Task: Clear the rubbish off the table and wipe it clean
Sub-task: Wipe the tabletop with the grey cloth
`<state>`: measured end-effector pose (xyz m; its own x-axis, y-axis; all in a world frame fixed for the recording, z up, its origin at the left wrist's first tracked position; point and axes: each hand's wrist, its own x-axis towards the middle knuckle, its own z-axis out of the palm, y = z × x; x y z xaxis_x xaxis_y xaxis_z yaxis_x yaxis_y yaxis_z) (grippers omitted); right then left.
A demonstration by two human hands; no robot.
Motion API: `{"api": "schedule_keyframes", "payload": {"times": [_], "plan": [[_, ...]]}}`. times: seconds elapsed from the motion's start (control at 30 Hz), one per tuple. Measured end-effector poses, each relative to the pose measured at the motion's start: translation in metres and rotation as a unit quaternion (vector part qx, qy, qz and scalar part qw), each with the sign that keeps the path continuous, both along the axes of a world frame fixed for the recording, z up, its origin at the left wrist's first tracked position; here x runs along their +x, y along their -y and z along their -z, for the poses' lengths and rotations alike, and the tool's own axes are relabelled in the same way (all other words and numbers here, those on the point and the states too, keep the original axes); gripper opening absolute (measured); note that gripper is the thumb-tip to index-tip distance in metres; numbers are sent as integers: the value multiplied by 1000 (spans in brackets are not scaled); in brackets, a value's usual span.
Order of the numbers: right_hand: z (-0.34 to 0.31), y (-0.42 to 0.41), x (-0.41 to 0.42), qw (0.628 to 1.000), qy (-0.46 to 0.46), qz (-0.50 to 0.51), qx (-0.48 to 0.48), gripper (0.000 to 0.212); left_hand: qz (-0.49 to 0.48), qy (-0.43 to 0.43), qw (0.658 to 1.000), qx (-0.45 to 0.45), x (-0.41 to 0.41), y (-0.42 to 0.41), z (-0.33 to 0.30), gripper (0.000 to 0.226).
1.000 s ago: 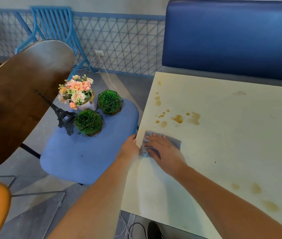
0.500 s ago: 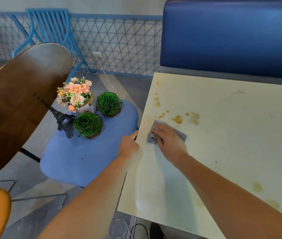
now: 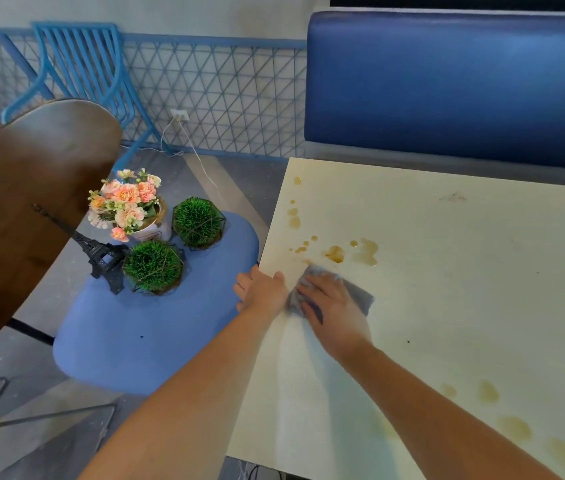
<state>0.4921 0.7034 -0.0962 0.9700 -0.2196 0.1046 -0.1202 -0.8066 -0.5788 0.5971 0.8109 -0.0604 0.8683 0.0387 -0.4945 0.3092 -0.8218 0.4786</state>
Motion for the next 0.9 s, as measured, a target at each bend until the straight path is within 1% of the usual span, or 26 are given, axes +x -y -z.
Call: {"api": "schedule_keyframes", "payload": {"times": [0.07,0.1,0.2,0.27,0.37,0.47,0.53,0.6,0.7,0.73,0.8,0.9], "plan": [[1,10,-18,998,52,-26,-39,27,-12,-3,1000,10,-3,4,-1,58],[1,20,-22,997,61,-17,-45,27,-16,0,1000,18,-5,6,-2,59],[3,48,-9,998,28,49,-7,26,-32,15,999,39,-10,10,1,60],[3,48,8,998,4,69,15,28,-46,21,997,51,-10,13,1,61],[0,42,9,1000,12,26,6,30,-65,25,994,89,-10,21,0,58],[2,56,-18,996,67,-48,-30,30,-84,16,989,120,-10,28,0,55],[4,76,-13,998,42,-50,-25,32,-94,7,989,118,-8,29,-1,59],[3,89,13,999,-23,-27,-5,35,-97,-4,990,98,-5,29,-3,69],[-2,83,43,996,-75,-30,-26,41,-106,-3,989,103,-5,31,-5,80],[-4,77,43,996,-75,-48,-31,42,-106,2,988,114,-4,31,-4,81],[-5,76,25,994,-48,-96,-21,42,-109,11,986,127,-5,33,-2,82],[-4,95,-2,994,-15,-109,-28,41,-113,9,986,122,-5,37,-3,80]]}}
